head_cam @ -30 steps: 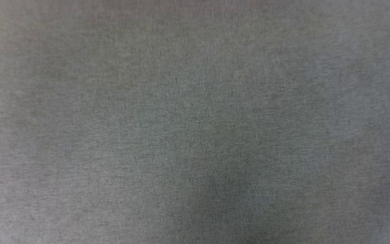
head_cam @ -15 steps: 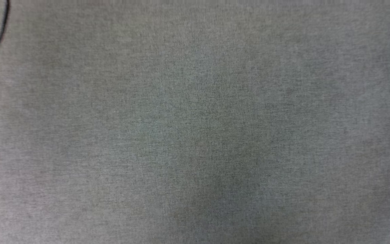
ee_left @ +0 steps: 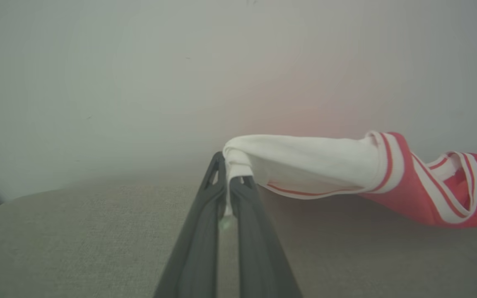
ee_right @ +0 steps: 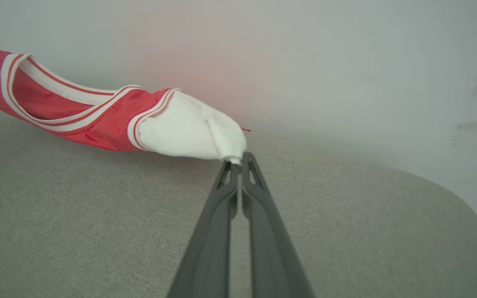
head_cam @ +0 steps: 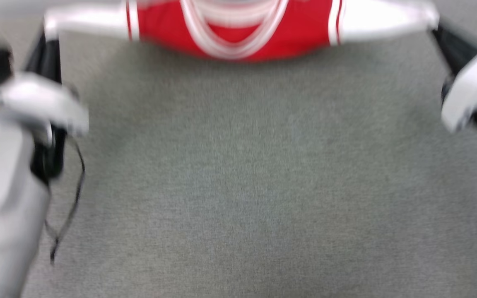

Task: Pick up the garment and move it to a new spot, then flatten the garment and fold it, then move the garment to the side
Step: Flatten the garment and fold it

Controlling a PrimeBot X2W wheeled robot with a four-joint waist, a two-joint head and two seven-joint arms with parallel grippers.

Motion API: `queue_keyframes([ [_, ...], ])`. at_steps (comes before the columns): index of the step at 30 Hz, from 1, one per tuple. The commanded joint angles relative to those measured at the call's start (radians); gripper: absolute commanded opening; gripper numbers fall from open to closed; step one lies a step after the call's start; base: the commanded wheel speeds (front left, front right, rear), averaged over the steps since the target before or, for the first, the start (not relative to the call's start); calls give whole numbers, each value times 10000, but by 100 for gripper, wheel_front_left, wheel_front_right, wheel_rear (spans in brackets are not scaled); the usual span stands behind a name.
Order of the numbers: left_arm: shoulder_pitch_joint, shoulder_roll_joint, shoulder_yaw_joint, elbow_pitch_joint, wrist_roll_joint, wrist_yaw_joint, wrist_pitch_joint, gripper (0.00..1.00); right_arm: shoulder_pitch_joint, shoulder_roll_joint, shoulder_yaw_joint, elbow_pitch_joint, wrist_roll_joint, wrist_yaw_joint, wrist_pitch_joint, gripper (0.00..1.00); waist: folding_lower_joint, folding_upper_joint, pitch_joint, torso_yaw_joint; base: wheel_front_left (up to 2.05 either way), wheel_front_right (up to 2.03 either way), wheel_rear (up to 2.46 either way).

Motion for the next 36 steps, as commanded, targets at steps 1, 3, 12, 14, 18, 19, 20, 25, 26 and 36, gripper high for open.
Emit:
queue_keyframes([
  [1,1024,74,181,-430,-258,191,-58,0,954,-115,-255,-308,110,-10,87,0,0,0,-884,-28,0,0,0],
  [3,2152,204,324,-940,-381,452,-67,0,1978,-91,-615,-685,110,-10,142,0,0,0,-1213,-49,0,0,0],
  [12,6775,683,593,-3299,-849,2068,189,0,6621,794,-2272,-2244,-278,-10,1263,0,0,0,-2384,-214,0,0,0],
  [14,7668,807,663,-3854,-913,2489,295,0,7512,1061,-2621,-2657,-408,-12,1605,0,0,0,-2585,-250,0,0,0],
  [18,9267,965,694,-5006,-1034,3208,558,0,9300,1656,-3262,-3434,-636,-10,2329,0,0,0,-2984,-210,0,0,0],
  [19,9638,1043,704,-5224,-1034,3397,621,0,9695,1784,-3391,-3629,-706,-10,2552,0,0,0,-3024,-200,0,0,0],
  [20,9638,1043,704,-5224,-1034,3397,621,0,9695,1784,-3391,-3629,-706,-10,2552,0,0,0,-3024,-200,0,0,0],
  [25,10938,1138,628,-6211,-1166,3880,844,0,11213,2395,-3812,-4329,-945,-10,3516,0,0,0,-3148,-101,0,0,0],
  [26,11055,1130,562,-6322,-1158,3912,900,0,11364,2402,-3874,-4417,-1104,-10,3693,0,0,0,-3182,-74,0,0,0],
  [36,10327,613,205,-6803,-1004,3648,650,0,9993,2974,-4951,-5419,-1289,-9,2956,100,0,0,-2787,466,0,0,0],
])
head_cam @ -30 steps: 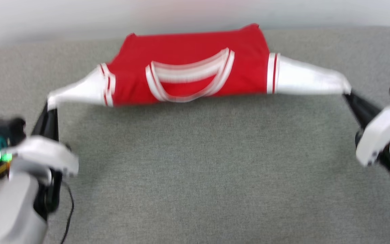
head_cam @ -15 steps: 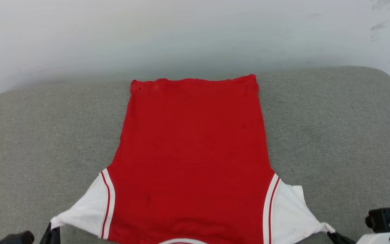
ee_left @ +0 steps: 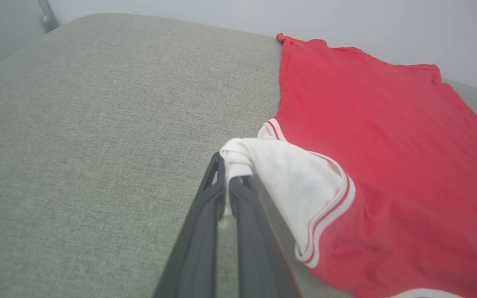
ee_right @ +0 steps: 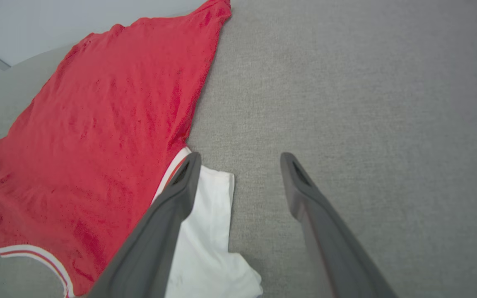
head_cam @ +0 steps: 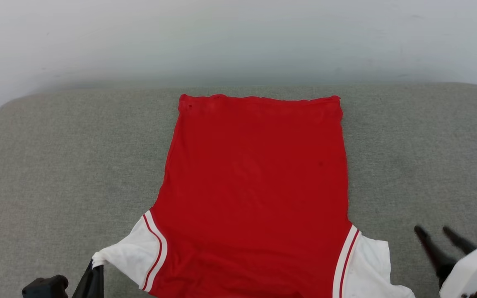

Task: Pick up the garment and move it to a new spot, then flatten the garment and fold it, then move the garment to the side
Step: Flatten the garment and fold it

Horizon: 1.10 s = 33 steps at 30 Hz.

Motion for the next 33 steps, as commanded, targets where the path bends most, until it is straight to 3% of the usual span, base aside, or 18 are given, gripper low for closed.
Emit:
queue_keyframes([
  [1,-185,-32,-19,56,78,-42,-72,0,-487,48,-200,32,75,-7,-191,100,-1,-1,175,140,0,0,0],
  [5,-881,-209,-143,70,309,-207,-211,0,-2198,-97,-760,759,91,-5,-565,100,-1,-1,701,445,0,0,0],
  [11,-1997,-577,-397,-217,791,-395,-409,0,-4891,-575,-998,2618,257,-5,-68,100,-1,-1,1775,1180,0,0,0],
  [15,-2655,-871,-544,-439,1076,-524,-539,0,-6695,-1097,-912,3944,160,-5,1116,100,-1,-1,2532,1694,0,0,0],
  [22,-3515,-1395,-729,-922,1601,-774,-701,0,-9549,-1697,-990,5136,-384,-5,4028,100,-1,-1,3889,2595,0,0,0],
  [26,-3908,-1716,-845,-983,1841,-980,-732,0,-10717,-1738,-1166,5437,-1100,-5,5247,100,-1,-1,4540,3004,0,0,0],
  [33,-4301,-2164,-854,-707,2069,-1384,-778,0,-11410,-1480,-1656,5995,-1969,-5,6133,100,-1,-1,5057,3412,0,0,0],
])
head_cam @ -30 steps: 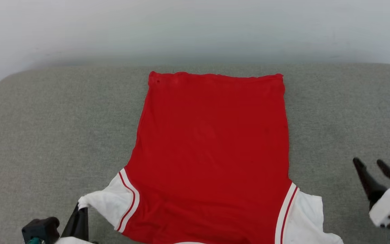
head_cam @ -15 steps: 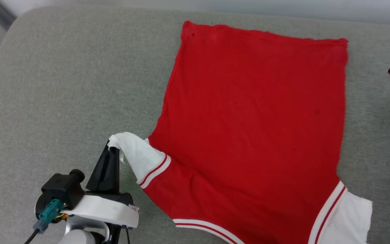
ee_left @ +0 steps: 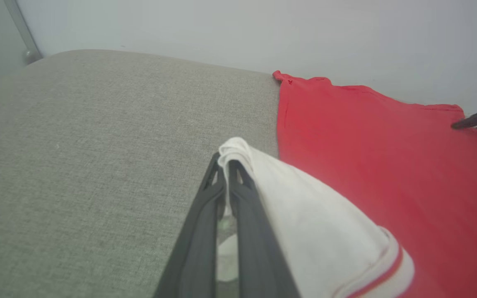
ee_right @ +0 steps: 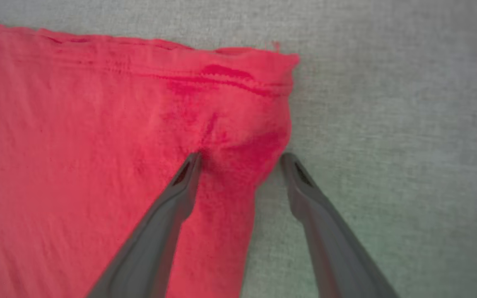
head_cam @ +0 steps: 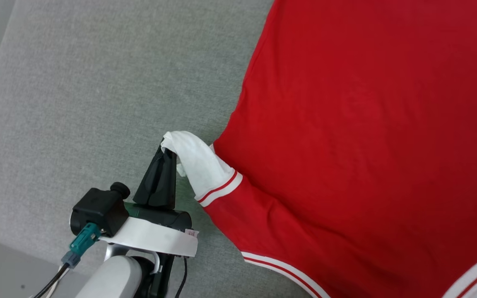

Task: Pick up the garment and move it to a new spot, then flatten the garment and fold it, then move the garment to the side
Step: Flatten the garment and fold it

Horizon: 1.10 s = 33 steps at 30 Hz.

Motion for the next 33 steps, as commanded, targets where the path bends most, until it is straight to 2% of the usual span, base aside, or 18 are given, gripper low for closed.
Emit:
queue_keyframes([
  [1,-169,-85,55,76,69,-96,-63,0,-63,74,-178,265,-134,-3,245,100,-3,0,256,264,0,0,0],
  [5,-181,-251,197,251,196,-285,-70,0,440,386,-662,837,-461,-10,827,100,-3,0,250,312,0,0,0],
  [7,-148,-321,256,329,265,-383,-71,0,598,493,-821,909,-519,-11,1054,18,-3,0,224,329,0,0,0],
  [8,-143,-355,294,353,295,-418,-72,0,640,528,-867,879,-551,-10,1119,0,-3,0,210,334,0,0,0],
  [11,-85,-416,410,483,366,-562,-72,0,485,490,-731,546,-518,-7,867,0,-3,0,143,312,0,0,0],
  [15,41,-451,542,738,435,-673,-63,0,259,82,-272,65,-449,-5,384,0,-3,0,-173,193,0,0,0],
  [22,584,-230,937,1415,299,-691,-52,0,587,-626,825,-444,-13,-5,-496,0,-3,0,-1511,-434,0,0,0],
  [27,1079,12,1256,1737,127,-558,-40,0,1227,-991,1464,-733,456,-5,-731,0,-3,0,-2415,-968,0,0,0],
  [33,2173,532,1815,1856,-196,-204,78,0,3269,-1523,2436,-1715,1344,-5,-766,0,-3,0,-3769,-2129,0,0,0],
])
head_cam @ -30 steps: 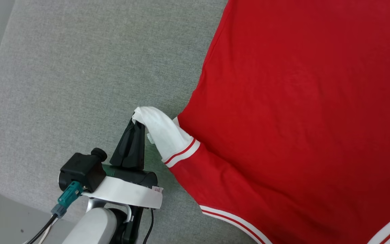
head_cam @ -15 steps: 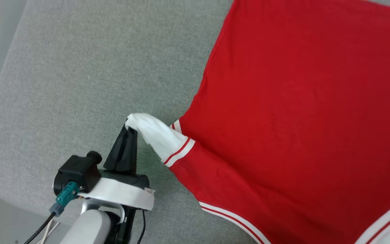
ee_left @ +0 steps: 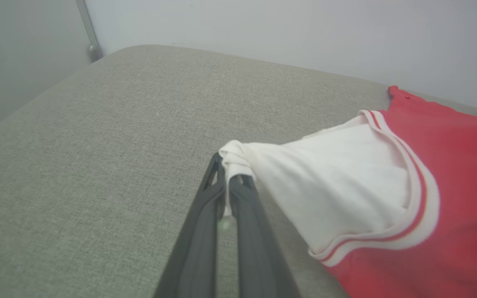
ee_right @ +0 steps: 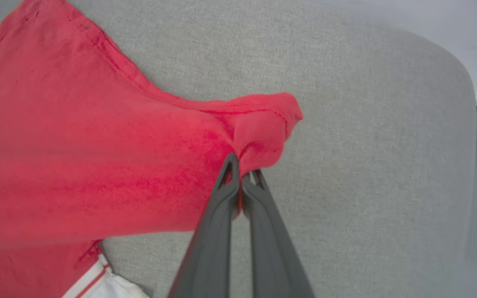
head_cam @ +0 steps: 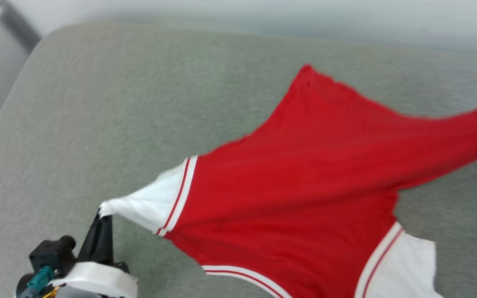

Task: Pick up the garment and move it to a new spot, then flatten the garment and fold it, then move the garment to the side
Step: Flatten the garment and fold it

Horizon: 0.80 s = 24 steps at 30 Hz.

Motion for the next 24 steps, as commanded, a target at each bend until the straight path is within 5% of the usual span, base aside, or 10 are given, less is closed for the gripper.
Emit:
queue_keyframes([
  [1,208,120,93,-27,-38,89,-3,0,529,-133,132,-204,86,-7,33,0,2,0,-1013,-1060,0,0,0],
  [8,1210,519,534,-356,-312,478,263,0,4028,-317,166,-1671,939,-10,475,0,2,0,-1761,-2306,0,0,0],
  [16,1636,699,674,-687,-425,821,590,0,7346,755,-463,-2211,1302,-9,304,0,2,0,-1814,-3088,0,0,0],
  [17,1687,724,656,-719,-415,819,643,0,7650,1032,-566,-2098,1397,-9,228,15,2,0,-1801,-3136,0,0,0],
  [18,1719,751,642,-750,-405,847,690,0,7788,1201,-617,-2137,1347,-9,-31,42,2,0,-1784,-3186,0,0,0],
  [19,1717,762,624,-788,-389,870,725,0,7797,1243,-645,-2273,1212,-7,-490,100,2,0,-1768,-3220,0,0,0],
  [24,1709,874,549,-973,-332,936,936,0,7589,1929,-1284,-2258,1014,-7,-2882,100,2,0,-1698,-3332,0,0,0],
])
